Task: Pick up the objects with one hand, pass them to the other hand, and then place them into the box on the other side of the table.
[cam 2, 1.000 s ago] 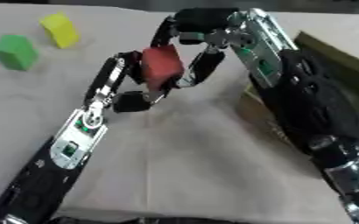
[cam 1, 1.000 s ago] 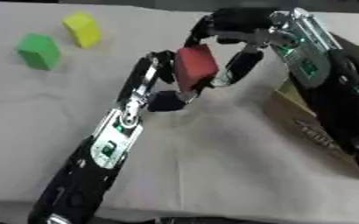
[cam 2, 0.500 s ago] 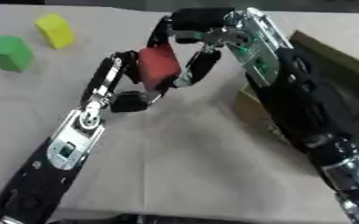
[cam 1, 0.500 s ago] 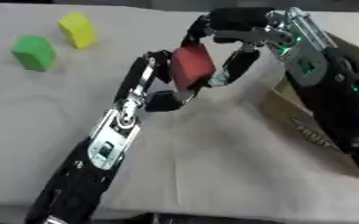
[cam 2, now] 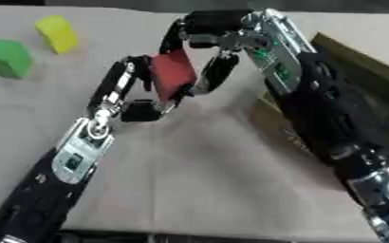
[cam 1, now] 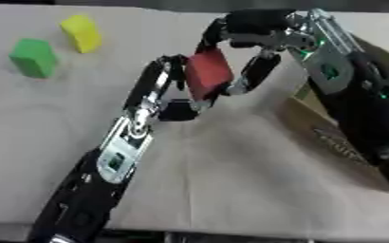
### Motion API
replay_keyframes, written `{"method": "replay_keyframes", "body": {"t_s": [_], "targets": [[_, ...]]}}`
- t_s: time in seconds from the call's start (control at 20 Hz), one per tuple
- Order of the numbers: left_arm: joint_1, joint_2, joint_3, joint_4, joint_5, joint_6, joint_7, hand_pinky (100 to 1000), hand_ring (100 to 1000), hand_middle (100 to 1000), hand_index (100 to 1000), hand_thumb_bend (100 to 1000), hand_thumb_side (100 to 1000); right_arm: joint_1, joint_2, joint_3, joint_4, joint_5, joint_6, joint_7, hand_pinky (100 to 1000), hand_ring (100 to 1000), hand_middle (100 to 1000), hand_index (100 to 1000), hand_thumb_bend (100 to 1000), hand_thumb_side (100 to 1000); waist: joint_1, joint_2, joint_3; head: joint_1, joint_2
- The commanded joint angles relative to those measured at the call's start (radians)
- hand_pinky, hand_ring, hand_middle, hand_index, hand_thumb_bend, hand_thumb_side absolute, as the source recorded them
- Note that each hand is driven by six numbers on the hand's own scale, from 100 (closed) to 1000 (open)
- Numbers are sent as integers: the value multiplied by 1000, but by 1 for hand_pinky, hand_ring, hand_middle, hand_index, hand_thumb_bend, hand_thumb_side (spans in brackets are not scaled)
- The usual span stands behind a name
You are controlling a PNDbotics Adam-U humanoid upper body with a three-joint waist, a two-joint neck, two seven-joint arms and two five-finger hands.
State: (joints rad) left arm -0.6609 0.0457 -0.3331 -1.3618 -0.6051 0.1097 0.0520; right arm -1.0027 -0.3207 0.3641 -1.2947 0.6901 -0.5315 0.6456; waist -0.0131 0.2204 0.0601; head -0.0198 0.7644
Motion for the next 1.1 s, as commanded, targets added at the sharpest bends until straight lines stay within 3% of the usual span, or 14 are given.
{"method": "replay_keyframes", "body": {"t_s": [0.05,0.2,0.25,0.3,0.35,0.5,0.65,0.95,1.1], "targets": [[-3,9,3,2,-29,6,-30,766,702,569,785,206,100,-30,-23,-16,-29,-20,-12,9,806,661,427,548,111,244,-7,-7,-2,-4,6],[-1,10,6,-2,-30,9,-30,786,735,595,807,296,100,-31,-26,-19,-29,-21,-8,7,803,656,419,539,109,239,-6,-7,-2,-5,6],[0,10,6,-3,-30,9,-28,794,747,604,815,357,171,-32,-28,-20,-30,-21,-7,5,802,655,417,538,113,240,-6,-8,-2,-5,6],[1,12,6,-5,-32,9,-25,805,764,618,823,458,303,-33,-30,-21,-30,-20,-5,2,800,653,416,536,132,244,-5,-8,-2,-6,6],[2,13,6,-6,-36,10,-23,815,778,631,830,498,356,-34,-32,-21,-31,-19,-5,-2,798,653,417,536,147,249,-5,-8,-2,-6,6],[5,17,3,-8,-52,6,-32,833,797,647,840,509,374,-37,-39,-22,-32,-13,-8,-13,797,651,412,531,152,250,-4,-9,-2,-8,6],[11,19,4,-12,-59,7,-48,844,815,658,850,440,294,-40,-45,-24,-30,-10,-9,-21,796,650,408,527,153,249,-4,-9,-3,-10,6],[24,30,12,-31,-62,39,-30,859,834,668,871,517,389,-45,-61,-28,-42,-21,-4,-29,793,647,397,517,157,249,-2,-12,-3,-11,6],[30,35,17,-37,-64,61,-4,851,829,657,863,501,396,-42,-71,-30,-49,-30,0,-28,793,647,396,515,159,249,-3,-14,-4,-11,6]]}}
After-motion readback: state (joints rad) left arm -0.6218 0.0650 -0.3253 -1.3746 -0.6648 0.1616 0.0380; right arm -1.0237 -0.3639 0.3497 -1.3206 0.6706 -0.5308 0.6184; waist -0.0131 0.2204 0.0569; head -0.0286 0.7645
